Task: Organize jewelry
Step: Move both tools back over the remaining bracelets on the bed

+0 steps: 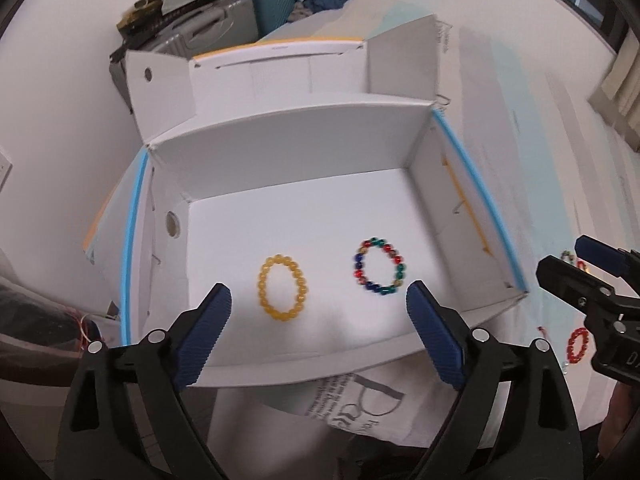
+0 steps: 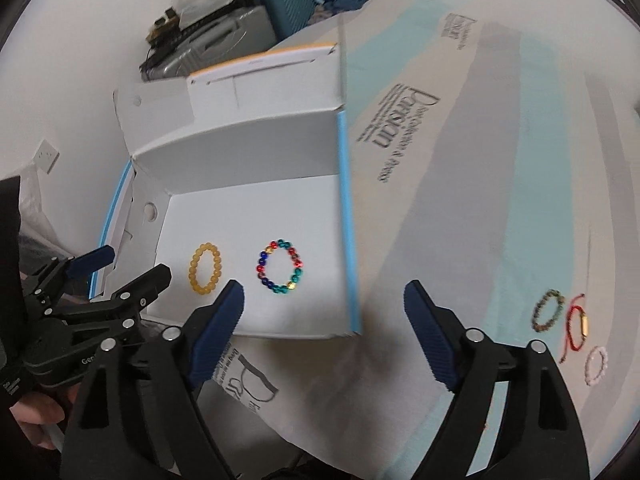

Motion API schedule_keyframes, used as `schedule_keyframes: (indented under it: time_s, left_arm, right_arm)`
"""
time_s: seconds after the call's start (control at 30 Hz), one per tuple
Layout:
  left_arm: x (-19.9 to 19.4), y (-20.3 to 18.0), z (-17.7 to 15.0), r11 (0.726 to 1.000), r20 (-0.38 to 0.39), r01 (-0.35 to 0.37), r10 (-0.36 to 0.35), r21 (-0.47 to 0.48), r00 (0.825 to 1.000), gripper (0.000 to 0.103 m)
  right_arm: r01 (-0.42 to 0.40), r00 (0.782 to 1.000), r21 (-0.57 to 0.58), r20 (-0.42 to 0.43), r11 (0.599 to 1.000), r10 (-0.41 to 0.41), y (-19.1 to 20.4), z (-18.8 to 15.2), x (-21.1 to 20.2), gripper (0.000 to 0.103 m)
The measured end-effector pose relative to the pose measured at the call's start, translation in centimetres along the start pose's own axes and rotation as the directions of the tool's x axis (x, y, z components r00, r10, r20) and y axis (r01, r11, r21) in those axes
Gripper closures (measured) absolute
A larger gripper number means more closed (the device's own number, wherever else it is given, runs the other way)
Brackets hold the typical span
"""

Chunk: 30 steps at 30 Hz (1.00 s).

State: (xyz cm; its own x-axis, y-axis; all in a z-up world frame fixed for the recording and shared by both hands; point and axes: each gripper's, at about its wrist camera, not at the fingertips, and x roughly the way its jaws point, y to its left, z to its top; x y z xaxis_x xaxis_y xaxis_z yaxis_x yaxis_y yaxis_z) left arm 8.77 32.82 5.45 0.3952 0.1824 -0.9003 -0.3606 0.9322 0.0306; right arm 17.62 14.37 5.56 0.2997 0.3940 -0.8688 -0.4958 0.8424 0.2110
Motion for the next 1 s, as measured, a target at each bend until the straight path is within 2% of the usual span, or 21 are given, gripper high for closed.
schedule_keyframes:
  time_s: [0.1,0.23,0.53,1.0]
  left_arm:
    - [-0.8,-1.8,-0.2,1.0,0.019,0.015,-0.015,0.015,1.0,0.006]
    - [-1.6,-4.5,-0.5,0.999,0.031,0.031,-0.033,0.043,0.999,0.006]
    - [-1.8,-11.6,-1.3,0.99,0.037,0.068,-0.074,0.125,0.997,0.006]
    - [0.8,-22.6,-5.1,0.952,-0.032,0.146,-0.142,0.269,0.989,0.006]
  right_arm:
    - [0.003,1.0,0.023,0.025,1.0,-0.003,-1.9,-0.6,-1.7,0.015]
    - [0.005,0.998,0.065,0.065,0.998,-0.009,-5.1,-1.5,-4.2,0.007]
    - [0.06,0.993,0.132,0.097,0.989,-0.073,-11.9,-4.1,-7.8,0.007]
    - [0.138,0.987,0.247,0.046,0.959,-0.154,-22.0,-10.2,-8.5,0.007]
